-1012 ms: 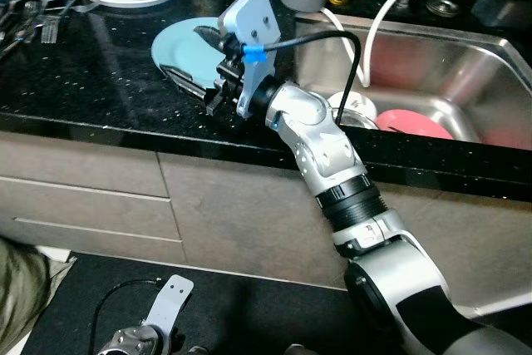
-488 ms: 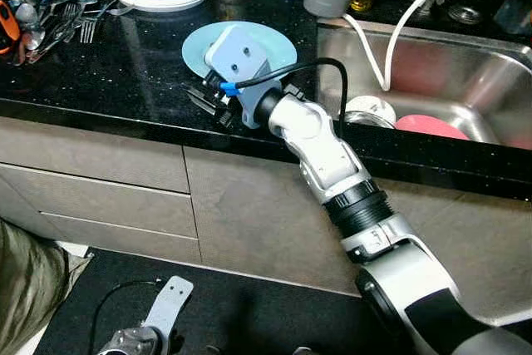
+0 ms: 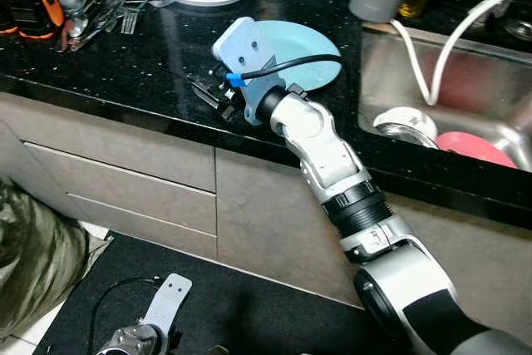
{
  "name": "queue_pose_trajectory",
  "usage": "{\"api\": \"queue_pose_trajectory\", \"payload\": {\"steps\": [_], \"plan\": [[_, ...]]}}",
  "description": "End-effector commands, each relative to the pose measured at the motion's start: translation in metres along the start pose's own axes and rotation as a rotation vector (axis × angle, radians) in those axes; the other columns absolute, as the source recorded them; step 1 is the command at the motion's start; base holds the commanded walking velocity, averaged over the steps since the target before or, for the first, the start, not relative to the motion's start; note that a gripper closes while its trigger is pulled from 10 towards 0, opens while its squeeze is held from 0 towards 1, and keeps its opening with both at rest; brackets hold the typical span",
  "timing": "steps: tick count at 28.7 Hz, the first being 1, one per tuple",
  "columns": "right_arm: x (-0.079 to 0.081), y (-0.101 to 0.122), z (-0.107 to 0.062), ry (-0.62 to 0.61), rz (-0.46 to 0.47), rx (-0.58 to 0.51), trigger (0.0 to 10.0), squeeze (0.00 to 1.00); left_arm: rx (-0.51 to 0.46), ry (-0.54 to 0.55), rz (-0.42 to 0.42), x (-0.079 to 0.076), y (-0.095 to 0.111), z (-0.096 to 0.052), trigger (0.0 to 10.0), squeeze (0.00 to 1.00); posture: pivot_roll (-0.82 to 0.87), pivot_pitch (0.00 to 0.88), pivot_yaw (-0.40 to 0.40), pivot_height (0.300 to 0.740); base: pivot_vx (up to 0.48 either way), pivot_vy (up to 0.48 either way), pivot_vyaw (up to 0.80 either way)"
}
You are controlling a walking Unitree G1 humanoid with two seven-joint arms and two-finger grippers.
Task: Kitchen organization
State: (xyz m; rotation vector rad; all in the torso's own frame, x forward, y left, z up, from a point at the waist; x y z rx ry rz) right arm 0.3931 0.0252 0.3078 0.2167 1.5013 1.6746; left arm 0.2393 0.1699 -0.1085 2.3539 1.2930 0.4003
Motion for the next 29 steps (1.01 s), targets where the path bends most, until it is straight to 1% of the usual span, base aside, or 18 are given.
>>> {"api": "queue_pose_trajectory", "payload": {"steps": [1, 5, 15, 17, 19, 20, 22, 24, 25, 26, 29], "plan": [[-0.002, -0.009, -0.003, -0.018, 0.03, 0.021, 10.0, 0.0, 0.02, -0.002, -0.011, -0.004, -0.01, 0.001, 10.0, 0.0, 0.07, 0.131, -0.062, 0.74, 0.0, 0.0, 0.8], [0.001, -0.012, -0.005, -0.019, 0.041, 0.022, 10.0, 0.0, 0.017, 0.011, -0.013, -0.003, -0.009, 0.001, 10.0, 0.0, 0.06, 0.126, -0.063, 0.74, 0.0, 0.0, 0.8], [-0.001, -0.014, -0.008, -0.034, 0.053, 0.022, 10.0, 0.0, 0.01, 0.023, -0.001, -0.003, -0.007, 0.001, 10.0, 0.0, 0.06, 0.118, -0.063, 0.74, 0.0, 0.0, 0.8], [-0.001, -0.014, -0.008, -0.036, 0.054, 0.023, 10.0, 0.0, 0.011, 0.011, 0.01, -0.004, -0.007, 0.001, 10.0, 0.0, 0.06, 0.121, -0.063, 0.74, 0.0, -0.458, 0.8], [-0.001, -0.015, -0.009, -0.037, 0.055, 0.024, 10.0, 0.0, 0.01, 0.034, 0.02, -0.001, -0.006, 0.001, 10.0, 0.0, 0.06, 0.121, -0.063, 0.74, 0.0, -0.454, 0.8], [-0.001, -0.015, -0.009, -0.038, 0.056, 0.025, 10.0, 0.0, 0.005, 0.057, 0.011, 0.001, -0.006, 0.001, 10.0, 0.0, 0.06, 0.121, -0.063, 0.74, 0.0, -0.458, 0.8], [-0.002, -0.016, -0.009, -0.047, 0.064, 0.026, 10.0, 0.0, -0.002, 0.11, -0.024, 0.006, -0.007, 0.0, 10.0, 0.0, 0.06, 0.121, -0.063, 0.74, 0.0, 0.0, 0.8], [-0.003, -0.016, -0.009, -0.056, 0.066, 0.024, 10.0, 0.0, -0.001, 0.125, -0.04, 0.007, -0.007, 0.0, 10.0, 0.0, 0.06, 0.125, -0.062, 0.74, 0.0, 0.0, 0.79], [-0.003, -0.016, -0.009, -0.063, 0.073, 0.023, 10.0, 0.0, 0.001, 0.123, -0.039, 0.007, -0.008, 0.0, 10.0, 0.0, 0.06, 0.126, -0.06, 0.74, 0.0, 0.0, 0.0], [-0.008, -0.018, -0.009, -0.094, 0.07, 0.038, 10.0, 0.0, 0.003, 0.118, -0.039, 0.007, -0.008, 0.0, 10.0, 0.0, 0.06, 0.126, -0.06, 0.74, 0.0, 0.0, 0.0], [-0.011, -0.019, -0.01, -0.11, 0.069, 0.046, 10.0, 0.0, 0.002, 0.115, -0.041, 0.007, -0.008, 0.0, 10.0, 0.0, 0.06, 0.126, -0.06, 0.74, 0.0, 0.0, 0.0]]}}
Point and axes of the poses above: a point about 5 cm out from each wrist's last joint towards the gripper, its own z axis pointing out of the wrist towards the gripper, its own y axis along the axis of the wrist's last joint, x = y × z, the point moved 5 cm from there along z, pointing out of the wrist towards the gripper, and after that the axes turned 9 degrees about z, right-handed, at the moved point
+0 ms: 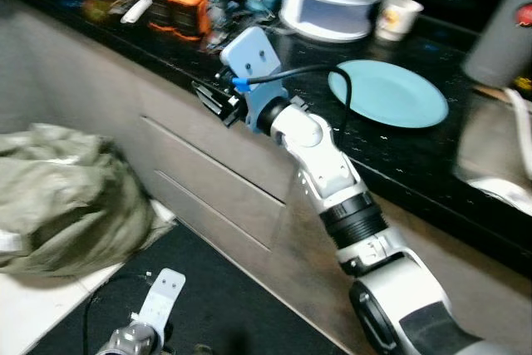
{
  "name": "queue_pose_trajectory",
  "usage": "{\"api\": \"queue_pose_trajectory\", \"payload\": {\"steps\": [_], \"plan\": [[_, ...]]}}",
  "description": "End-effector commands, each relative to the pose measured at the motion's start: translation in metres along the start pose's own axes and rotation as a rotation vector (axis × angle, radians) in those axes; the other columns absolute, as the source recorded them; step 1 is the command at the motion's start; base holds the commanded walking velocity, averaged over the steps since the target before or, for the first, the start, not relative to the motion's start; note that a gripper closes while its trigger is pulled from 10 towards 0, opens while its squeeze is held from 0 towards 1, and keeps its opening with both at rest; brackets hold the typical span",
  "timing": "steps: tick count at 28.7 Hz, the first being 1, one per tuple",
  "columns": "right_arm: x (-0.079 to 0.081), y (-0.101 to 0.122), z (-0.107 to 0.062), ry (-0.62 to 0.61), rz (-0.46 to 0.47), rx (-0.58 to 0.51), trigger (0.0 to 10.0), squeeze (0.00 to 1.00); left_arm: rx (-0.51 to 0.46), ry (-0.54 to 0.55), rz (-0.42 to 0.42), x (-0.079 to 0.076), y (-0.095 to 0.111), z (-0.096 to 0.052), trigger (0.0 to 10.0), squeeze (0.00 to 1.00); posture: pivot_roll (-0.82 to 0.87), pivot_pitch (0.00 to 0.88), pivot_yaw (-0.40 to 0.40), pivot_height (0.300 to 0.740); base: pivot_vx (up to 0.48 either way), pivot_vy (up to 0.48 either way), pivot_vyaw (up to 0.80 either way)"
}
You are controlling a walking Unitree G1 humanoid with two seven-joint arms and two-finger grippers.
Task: Kitchen organization
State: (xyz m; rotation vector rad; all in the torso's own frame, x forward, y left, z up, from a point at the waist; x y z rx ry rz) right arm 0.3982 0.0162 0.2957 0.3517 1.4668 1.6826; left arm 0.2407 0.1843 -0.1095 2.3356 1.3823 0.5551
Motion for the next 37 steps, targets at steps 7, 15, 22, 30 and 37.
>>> {"api": "queue_pose_trajectory", "payload": {"steps": [7, 15, 22, 30, 37], "plan": [[-0.011, -0.006, -0.003, -0.049, 0.006, 0.027, 10.0, 0.0, -0.003, -0.019, -0.012, -0.007, 0.0, 0.001, 10.0, 0.0, 0.06, 0.126, -0.058, 0.74, 0.0, 0.0, 0.0], [-0.019, -0.009, -0.006, -0.125, 0.15, 0.025, 10.0, 0.0, -0.004, -0.023, -0.003, -0.008, 0.001, 0.001, 10.0, 0.0, 0.06, 0.124, -0.058, 0.74, 0.117, 0.0, 0.0], [-0.023, -0.005, -0.015, -0.139, 0.331, -0.042, 10.0, 0.0, -0.005, -0.025, 0.0, -0.008, 0.001, 0.001, 10.0, 0.0, 0.06, 0.124, -0.059, 0.74, 0.331, 0.0, -0.69], [-0.013, 0.005, -0.029, -0.033, 0.386, -0.101, 10.0, 0.0, -0.006, -0.03, 0.007, -0.008, 0.001, 0.001, 10.0, 0.0, 0.06, 0.124, -0.051, 0.74, 0.344, 0.0, 0.0], [-0.017, 0.009, -0.035, -0.017, 0.384, -0.112, 10.0, 0.0, -0.007, -0.032, 0.009, -0.008, 0.001, 0.001, 10.0, 0.0, 0.06, 0.125, -0.052, 0.74, 0.35, 0.0, 0.0]]}}
Point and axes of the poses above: a point about 5 cm out from each wrist's last joint towards the gripper, its own z axis pointing out of the wrist towards the gripper, its own y axis along the axis of the wrist's last joint, x = y × z, the point moved 5 cm from there along z, pointing out of the wrist towards the gripper, and after that the axes turned 9 degrees about z, right-handed, at the moved point
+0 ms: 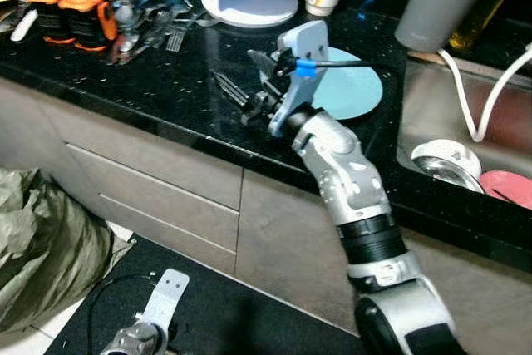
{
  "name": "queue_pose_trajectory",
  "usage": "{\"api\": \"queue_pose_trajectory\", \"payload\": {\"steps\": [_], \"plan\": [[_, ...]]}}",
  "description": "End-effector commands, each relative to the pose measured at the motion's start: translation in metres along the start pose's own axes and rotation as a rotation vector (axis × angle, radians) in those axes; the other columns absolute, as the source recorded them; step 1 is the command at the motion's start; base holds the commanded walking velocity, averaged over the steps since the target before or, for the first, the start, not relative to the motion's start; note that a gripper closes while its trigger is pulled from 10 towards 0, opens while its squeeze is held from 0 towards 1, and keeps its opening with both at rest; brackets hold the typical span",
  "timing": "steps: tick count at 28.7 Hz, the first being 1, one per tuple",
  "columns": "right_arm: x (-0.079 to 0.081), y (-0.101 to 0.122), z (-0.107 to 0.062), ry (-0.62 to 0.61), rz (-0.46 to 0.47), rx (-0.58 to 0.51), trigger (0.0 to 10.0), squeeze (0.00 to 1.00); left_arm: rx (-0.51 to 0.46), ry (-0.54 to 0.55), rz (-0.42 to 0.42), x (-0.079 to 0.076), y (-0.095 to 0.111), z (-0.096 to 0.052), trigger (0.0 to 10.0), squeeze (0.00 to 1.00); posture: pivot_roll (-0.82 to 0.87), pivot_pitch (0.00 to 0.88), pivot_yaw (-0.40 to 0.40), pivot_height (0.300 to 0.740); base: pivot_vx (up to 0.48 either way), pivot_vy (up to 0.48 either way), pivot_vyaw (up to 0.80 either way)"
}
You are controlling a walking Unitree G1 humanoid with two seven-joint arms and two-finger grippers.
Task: Kitchen organization
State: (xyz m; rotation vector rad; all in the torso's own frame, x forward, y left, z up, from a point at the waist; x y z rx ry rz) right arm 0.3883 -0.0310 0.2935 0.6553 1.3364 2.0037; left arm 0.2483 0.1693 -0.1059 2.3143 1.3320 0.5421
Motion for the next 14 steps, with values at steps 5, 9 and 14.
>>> {"api": "queue_pose_trajectory", "payload": {"steps": [5, 9, 14], "plan": [[0.015, 0.009, -0.002, 0.093, 0.004, -0.014, 10.0, 0.0, 0.031, -0.002, -0.004, 0.0, -0.013, -0.002, 10.0, 0.0, 0.06, 0.126, -0.052, 0.74, 0.35, 0.0, 0.0], [0.018, 0.012, -0.009, 0.163, -0.014, -0.001, 10.0, 0.0, 0.028, -0.005, -0.007, 0.0, -0.012, -0.002, 10.0, 0.0, 0.06, 0.126, -0.051, 0.74, 0.333, 0.0, 0.0], [0.017, 0.021, -0.028, 0.288, -0.05, 0.044, 10.0, 0.0, 0.018, -0.003, -0.013, 0.0, -0.011, -0.002, 10.0, 0.0, 0.06, 0.129, -0.053, 0.74, 0.0, 0.0, 0.0]]}}
Point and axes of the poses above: a point about 5 cm out from each wrist's last joint towards the gripper, its own z axis pointing out of the wrist towards the gripper, its own y axis along the axis of the wrist's last joint, x = y × z, the point moved 5 cm from there along z, pointing out of the wrist towards the gripper, and after that the axes turned 9 degrees about z, right-handed, at the moved point
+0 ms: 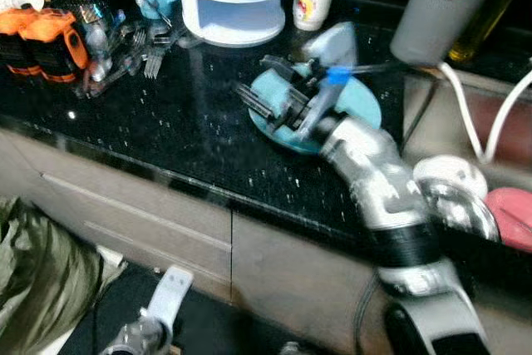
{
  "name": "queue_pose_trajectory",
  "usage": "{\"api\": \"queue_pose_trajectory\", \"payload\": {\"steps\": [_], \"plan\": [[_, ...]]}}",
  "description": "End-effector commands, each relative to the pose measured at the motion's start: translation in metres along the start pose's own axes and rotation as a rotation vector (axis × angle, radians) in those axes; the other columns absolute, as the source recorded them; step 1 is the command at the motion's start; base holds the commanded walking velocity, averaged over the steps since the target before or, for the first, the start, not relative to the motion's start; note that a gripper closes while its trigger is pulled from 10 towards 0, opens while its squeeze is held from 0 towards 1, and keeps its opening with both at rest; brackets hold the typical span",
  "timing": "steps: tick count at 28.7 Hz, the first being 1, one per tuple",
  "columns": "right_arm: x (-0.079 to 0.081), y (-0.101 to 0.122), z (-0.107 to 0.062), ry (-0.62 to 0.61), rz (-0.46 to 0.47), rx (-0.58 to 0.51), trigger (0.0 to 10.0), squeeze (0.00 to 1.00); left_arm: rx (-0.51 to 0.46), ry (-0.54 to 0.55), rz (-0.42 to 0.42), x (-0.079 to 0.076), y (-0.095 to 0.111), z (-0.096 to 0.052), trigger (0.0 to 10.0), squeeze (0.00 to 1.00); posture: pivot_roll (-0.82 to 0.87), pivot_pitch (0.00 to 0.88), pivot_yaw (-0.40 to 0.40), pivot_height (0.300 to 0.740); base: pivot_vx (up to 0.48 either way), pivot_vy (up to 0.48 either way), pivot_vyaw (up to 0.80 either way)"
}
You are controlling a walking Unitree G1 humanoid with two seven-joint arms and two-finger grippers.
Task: Kitchen organization
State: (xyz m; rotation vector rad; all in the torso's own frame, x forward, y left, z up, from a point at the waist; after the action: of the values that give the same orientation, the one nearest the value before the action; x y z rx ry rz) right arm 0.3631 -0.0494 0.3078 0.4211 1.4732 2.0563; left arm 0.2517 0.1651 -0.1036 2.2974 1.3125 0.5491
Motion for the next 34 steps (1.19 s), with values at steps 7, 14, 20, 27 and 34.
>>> {"api": "queue_pose_trajectory", "payload": {"steps": [7, 14, 20, 27, 34], "plan": [[0.018, -0.002, -0.033, 0.251, -0.118, 0.183, 10.0, 0.0, 0.039, -0.002, -0.016, 0.0, -0.016, -0.002, 10.0, 0.0, 0.05, 0.127, -0.056, 0.74, 0.0, 0.0, 0.0], [0.018, -0.011, -0.053, 0.32, -0.29, 0.389, 10.0, 0.0, 0.04, -0.01, -0.008, -0.001, -0.017, -0.002, 10.0, 0.0, 0.05, 0.121, -0.057, 0.74, 0.0, 0.0, 0.0], [-0.005, -0.031, -0.08, 0.257, -0.422, 0.596, 10.0, 0.0, 0.041, -0.011, -0.003, -0.001, -0.017, -0.002, 10.0, 0.0, 0.04, 0.127, -0.055, 0.74, 0.0, 0.0, 0.0], [-0.027, -0.037, -0.097, 0.117, -0.512, 0.665, 10.0, 0.0, 0.04, -0.011, 0.001, 0.001, -0.016, -0.003, 10.0, 0.0, 0.03, 0.136, -0.048, 0.74, 0.0, 0.0, 0.0], [-0.042, -0.043, -0.118, 0.04, -0.581, 0.757, 10.0, 0.0, 0.039, -0.006, 0.009, 0.002, -0.016, -0.003, 10.0, 0.0, 0.03, 0.139, -0.045, 0.74, 0.0, 0.0, 0.0]]}}
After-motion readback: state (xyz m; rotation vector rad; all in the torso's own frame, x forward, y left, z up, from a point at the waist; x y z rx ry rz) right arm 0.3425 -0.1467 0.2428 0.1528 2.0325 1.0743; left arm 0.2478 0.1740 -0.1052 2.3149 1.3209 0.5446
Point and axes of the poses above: a point about 5 cm out from each wrist's last joint towards the gripper, its own z axis pointing out of the wrist towards the gripper, its own y axis along the axis of the wrist's last joint, x = y × z, the point moved 5 cm from there along z, pointing out of the wrist towards the gripper, and after that the axes turned 9 degrees about z, right-handed, at the moved point
